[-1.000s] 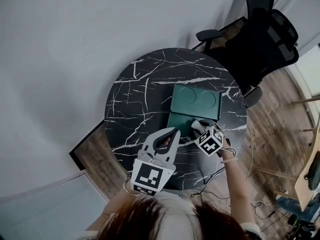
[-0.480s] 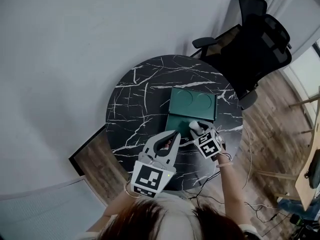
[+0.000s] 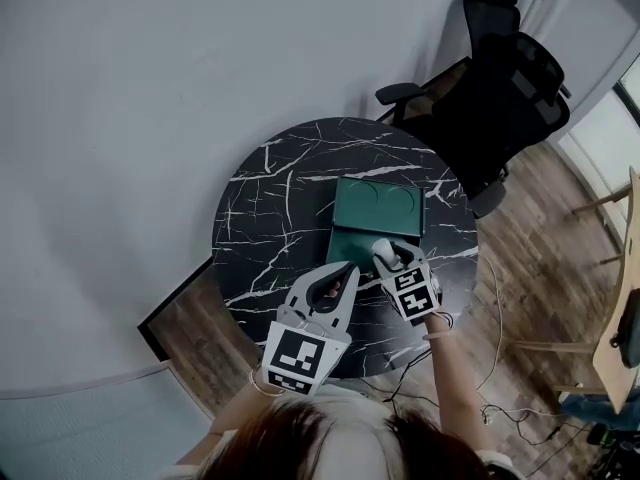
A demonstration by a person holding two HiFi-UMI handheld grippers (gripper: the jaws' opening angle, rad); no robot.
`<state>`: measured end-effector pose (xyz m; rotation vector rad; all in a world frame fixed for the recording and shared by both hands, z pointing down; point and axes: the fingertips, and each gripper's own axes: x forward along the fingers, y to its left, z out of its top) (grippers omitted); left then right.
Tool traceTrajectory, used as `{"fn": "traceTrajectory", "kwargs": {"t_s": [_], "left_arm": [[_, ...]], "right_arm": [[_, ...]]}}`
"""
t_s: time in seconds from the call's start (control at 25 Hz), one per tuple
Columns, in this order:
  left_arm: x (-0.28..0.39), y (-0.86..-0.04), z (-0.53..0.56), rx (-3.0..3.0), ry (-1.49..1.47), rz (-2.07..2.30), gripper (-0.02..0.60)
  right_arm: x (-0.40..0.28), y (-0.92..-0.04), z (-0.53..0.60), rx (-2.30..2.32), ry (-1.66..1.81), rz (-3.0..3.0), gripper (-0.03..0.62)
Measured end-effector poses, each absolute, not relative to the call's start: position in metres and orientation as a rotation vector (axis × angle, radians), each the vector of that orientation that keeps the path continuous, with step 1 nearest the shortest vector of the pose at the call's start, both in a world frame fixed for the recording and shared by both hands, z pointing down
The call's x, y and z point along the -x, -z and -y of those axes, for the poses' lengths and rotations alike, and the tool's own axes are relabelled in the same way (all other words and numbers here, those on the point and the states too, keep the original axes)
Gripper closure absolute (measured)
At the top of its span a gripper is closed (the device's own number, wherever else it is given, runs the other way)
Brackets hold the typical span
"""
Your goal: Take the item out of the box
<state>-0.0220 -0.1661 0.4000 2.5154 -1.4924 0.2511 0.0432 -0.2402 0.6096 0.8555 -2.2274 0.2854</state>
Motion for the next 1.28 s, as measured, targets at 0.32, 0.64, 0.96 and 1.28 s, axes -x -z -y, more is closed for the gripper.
{"fn": "traceTrajectory", "kwargs": {"t_s": [0.32,0.64,0.96,1.28], "left_arm": [[0.015,-0.392,0.143,-2.539,-0.239,1.491,0.574],[0.014,-0.388,0.119,-2.546,-0.233,1.501,0.574],[0.010,-0.380,0.095,-2.552,-0.212,1.515,0.574],[0.010,-0.370,0.072,-2.564,-0.191,1.533,0.574]], "right_arm": [[-0.045,-0.584,0.225,-0.944,-0.293,2.286,0.411],[-0.045,-0.557,0.205,-1.052,-0.285,2.340,0.410],[-0.048,-0.530,0.180,-1.112,-0.296,2.389,0.410],[-0.052,-0.499,0.155,-1.176,-0.294,2.447,0.411]]}}
